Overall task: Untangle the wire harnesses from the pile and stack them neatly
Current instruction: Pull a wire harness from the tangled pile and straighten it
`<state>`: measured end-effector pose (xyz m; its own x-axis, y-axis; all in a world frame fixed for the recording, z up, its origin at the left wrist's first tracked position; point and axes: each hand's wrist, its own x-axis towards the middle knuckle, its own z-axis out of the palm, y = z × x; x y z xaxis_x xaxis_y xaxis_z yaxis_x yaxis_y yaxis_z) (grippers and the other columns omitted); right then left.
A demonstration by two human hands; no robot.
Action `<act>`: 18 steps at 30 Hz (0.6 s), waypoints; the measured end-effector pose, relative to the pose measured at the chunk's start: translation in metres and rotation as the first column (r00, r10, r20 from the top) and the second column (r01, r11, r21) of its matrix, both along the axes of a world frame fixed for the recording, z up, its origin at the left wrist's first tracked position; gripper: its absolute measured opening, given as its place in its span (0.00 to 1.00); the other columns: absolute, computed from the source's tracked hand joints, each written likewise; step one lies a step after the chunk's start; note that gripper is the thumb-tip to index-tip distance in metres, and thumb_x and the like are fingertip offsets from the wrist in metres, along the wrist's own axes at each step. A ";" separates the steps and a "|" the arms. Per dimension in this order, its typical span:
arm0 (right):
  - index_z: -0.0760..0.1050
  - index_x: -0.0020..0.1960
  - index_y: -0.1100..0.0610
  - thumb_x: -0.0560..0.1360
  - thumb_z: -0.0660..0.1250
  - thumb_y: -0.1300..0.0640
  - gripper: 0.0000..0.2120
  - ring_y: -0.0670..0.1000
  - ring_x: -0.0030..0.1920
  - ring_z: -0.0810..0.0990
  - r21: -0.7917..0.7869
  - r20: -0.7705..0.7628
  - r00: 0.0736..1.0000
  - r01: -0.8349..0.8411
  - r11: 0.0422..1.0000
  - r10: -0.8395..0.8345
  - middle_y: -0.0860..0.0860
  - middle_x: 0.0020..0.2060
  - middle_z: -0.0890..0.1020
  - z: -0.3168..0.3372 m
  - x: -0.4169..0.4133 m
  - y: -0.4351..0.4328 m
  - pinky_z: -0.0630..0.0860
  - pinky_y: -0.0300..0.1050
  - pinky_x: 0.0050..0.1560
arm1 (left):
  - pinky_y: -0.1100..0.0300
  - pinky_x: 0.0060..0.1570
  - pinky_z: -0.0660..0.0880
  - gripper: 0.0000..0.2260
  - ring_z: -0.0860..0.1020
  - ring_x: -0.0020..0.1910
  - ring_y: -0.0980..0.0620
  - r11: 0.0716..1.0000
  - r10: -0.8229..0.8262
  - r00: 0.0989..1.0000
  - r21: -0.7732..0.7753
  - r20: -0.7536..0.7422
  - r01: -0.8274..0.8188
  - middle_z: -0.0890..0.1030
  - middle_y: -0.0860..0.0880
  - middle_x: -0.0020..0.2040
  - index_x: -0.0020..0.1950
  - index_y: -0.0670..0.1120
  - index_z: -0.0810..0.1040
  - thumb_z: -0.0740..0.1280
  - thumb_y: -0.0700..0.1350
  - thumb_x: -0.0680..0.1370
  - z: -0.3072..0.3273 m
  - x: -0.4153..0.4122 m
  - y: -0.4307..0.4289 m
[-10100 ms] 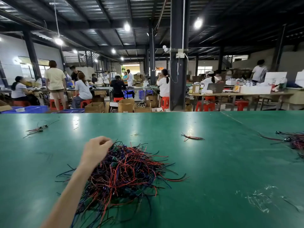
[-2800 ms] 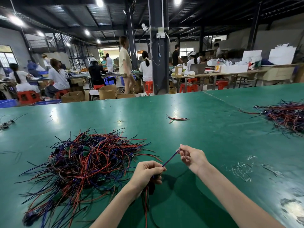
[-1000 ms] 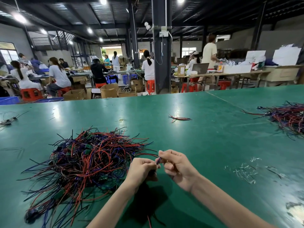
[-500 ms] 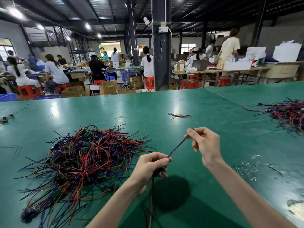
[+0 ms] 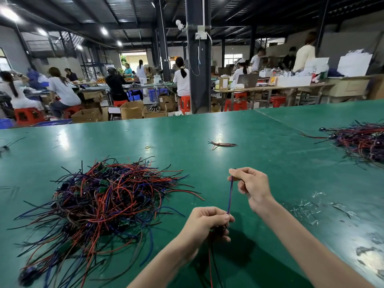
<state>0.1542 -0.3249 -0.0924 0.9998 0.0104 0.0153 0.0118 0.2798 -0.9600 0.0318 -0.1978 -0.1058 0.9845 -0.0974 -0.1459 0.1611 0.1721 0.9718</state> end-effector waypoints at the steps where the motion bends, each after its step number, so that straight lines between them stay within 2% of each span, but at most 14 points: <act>1: 0.73 0.34 0.62 0.70 0.71 0.67 0.09 0.45 0.17 0.62 0.029 -0.035 0.999 -0.014 0.999 0.015 0.56 0.27 0.81 0.000 0.000 -0.001 0.59 0.34 0.18 | 0.62 0.30 0.76 0.12 0.76 0.28 0.54 1.000 0.003 1.000 0.003 -0.007 -0.003 0.77 0.48 0.31 0.34 0.43 0.83 0.66 0.35 0.76 -0.001 -0.001 -0.001; 7: 0.71 0.38 0.61 0.74 0.64 0.67 0.07 0.42 0.15 0.60 0.304 -0.261 0.947 -0.101 0.947 0.185 0.55 0.28 0.78 0.002 0.003 -0.004 0.57 0.31 0.15 | 0.61 0.29 0.76 0.09 0.75 0.26 0.54 0.996 0.084 0.996 0.000 0.033 -0.084 0.76 0.47 0.30 0.37 0.38 0.81 0.65 0.33 0.76 0.004 0.002 0.006; 12: 0.71 0.36 0.61 0.72 0.68 0.68 0.09 0.44 0.18 0.62 0.165 -0.132 0.986 -0.076 0.983 0.099 0.58 0.28 0.81 -0.003 0.003 -0.006 0.60 0.34 0.18 | 0.61 0.29 0.76 0.11 0.75 0.26 0.54 0.996 0.088 0.996 0.003 0.023 -0.088 0.77 0.47 0.30 0.36 0.40 0.81 0.64 0.33 0.76 0.001 -0.001 0.004; 18: 0.72 0.36 0.60 0.71 0.70 0.66 0.09 0.44 0.18 0.63 0.161 -0.155 0.983 -0.069 0.985 0.094 0.57 0.29 0.82 -0.014 0.008 -0.003 0.60 0.34 0.18 | 0.62 0.28 0.75 0.08 0.74 0.25 0.55 0.991 0.126 0.992 0.051 0.032 -0.127 0.77 0.50 0.28 0.39 0.38 0.79 0.64 0.33 0.77 0.002 0.001 0.010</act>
<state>0.1622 -0.3280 -0.1062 0.9851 0.1019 -0.1384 -0.1687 0.4184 -0.8925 0.0325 -0.1878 -0.1041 0.9922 0.0354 -0.1192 0.1132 0.1381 0.9839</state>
